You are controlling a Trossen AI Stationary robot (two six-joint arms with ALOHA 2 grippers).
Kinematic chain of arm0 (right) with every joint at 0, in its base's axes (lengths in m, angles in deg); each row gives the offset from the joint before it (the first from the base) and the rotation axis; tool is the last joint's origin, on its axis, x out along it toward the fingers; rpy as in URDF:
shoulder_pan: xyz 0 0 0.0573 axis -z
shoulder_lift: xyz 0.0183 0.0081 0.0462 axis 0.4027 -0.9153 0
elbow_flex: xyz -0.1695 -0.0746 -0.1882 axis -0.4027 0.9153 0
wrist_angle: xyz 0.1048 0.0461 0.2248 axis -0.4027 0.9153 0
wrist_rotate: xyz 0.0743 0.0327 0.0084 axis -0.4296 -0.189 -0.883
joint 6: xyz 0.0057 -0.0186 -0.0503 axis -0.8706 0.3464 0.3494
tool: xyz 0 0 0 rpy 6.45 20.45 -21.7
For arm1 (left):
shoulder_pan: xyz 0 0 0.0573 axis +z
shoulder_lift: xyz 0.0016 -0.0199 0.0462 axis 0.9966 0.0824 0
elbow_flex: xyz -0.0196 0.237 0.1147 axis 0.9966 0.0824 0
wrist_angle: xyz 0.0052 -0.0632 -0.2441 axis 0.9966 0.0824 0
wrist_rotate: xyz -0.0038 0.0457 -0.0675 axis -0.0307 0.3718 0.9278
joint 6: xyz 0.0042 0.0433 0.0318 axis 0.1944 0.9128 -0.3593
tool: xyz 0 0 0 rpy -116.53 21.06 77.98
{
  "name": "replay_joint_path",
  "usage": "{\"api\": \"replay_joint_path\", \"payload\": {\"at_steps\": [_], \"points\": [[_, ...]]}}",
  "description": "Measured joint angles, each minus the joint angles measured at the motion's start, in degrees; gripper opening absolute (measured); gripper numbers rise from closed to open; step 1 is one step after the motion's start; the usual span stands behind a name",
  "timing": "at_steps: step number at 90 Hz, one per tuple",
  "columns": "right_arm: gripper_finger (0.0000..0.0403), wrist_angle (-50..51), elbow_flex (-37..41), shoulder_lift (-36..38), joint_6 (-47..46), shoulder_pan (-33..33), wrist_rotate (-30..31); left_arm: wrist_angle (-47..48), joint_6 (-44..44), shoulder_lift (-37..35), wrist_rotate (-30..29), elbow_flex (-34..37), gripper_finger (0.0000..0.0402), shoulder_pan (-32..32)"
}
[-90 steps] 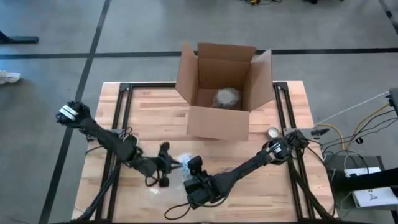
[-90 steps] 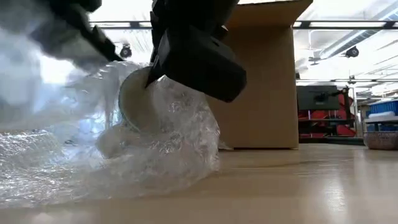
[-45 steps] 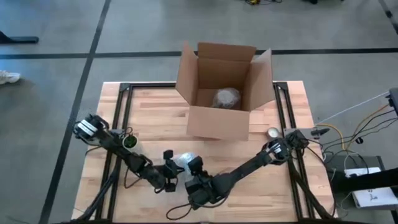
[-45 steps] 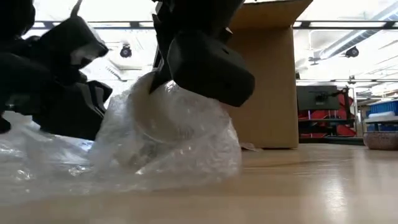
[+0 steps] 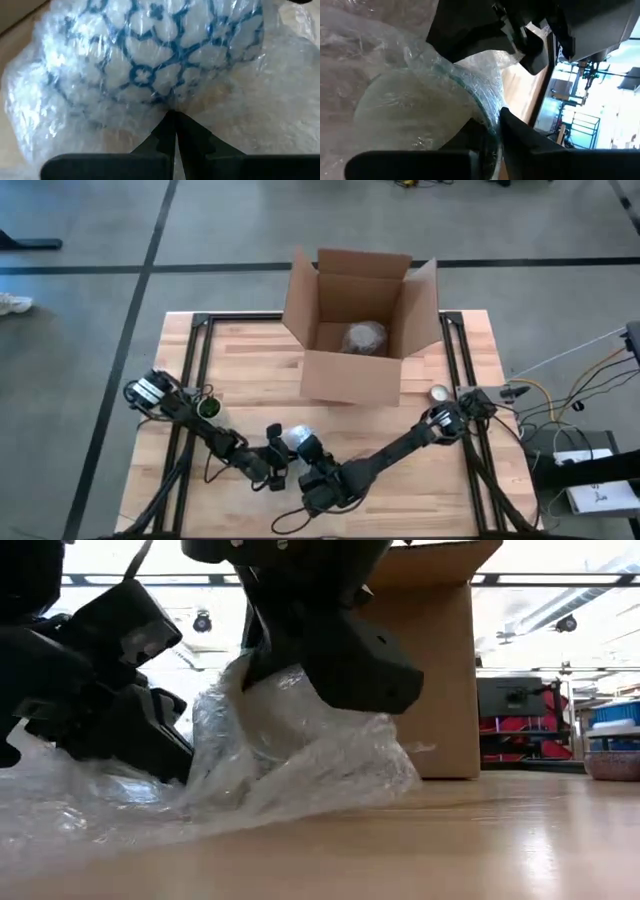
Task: Wrap mug
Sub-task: Wrap the blue patterned mug with the bubble wrap
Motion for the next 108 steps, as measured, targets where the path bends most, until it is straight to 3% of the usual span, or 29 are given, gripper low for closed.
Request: {"api": "replay_joint_path", "payload": {"at_steps": [13, 51, 59, 70, 81, 87, 93, 108], "points": [[0.0021, -0.34, -0.04, 0.02, 1.2, 0.09, -1.07, 8.98, -1.38, -5.38, 3.86, 0.19, 0.003, -0.11], [0.002, -0.89, -0.04, 0.02, 6.1, 0.28, -1.27, 33.16, -5.56, -24.72, 19.02, 0.31, 0.0157, -0.31], [0.0021, -0.94, -0.04, 0.02, 6.1, 0.26, -1.27, 39.63, -5.78, -30.48, 18.36, 0.31, 0.0171, -0.33], [0.0019, -1.18, -0.04, 0.02, 6.12, 0.26, -1.34, 47.48, -6.13, -38.32, 11.62, 0.31, 0.0183, -0.31], [0.0016, -1.43, -0.04, 0.02, 6.4, 0.31, -1.42, 53.8, -8.72, -44.03, -3.92, 1.0, 0.0186, -0.03], [0.0017, -1.56, -0.04, 0.04, 6.34, 0.35, -2.05, 57.69, -9.29, -45.57, -7.77, 1.61, 0.0183, 1.54], [0.0017, -1.69, -0.06, 0.07, 6.44, 0.35, -2.34, 58.65, -9.1, -46.32, -6.94, 2.67, 0.0177, 4.4], [0.0017, -1.76, -0.04, 0.07, 6.45, 0.35, -2.34, 48.48, 0.37, -44.44, 5.52, 6.97, 0.017, 11.91]]}}
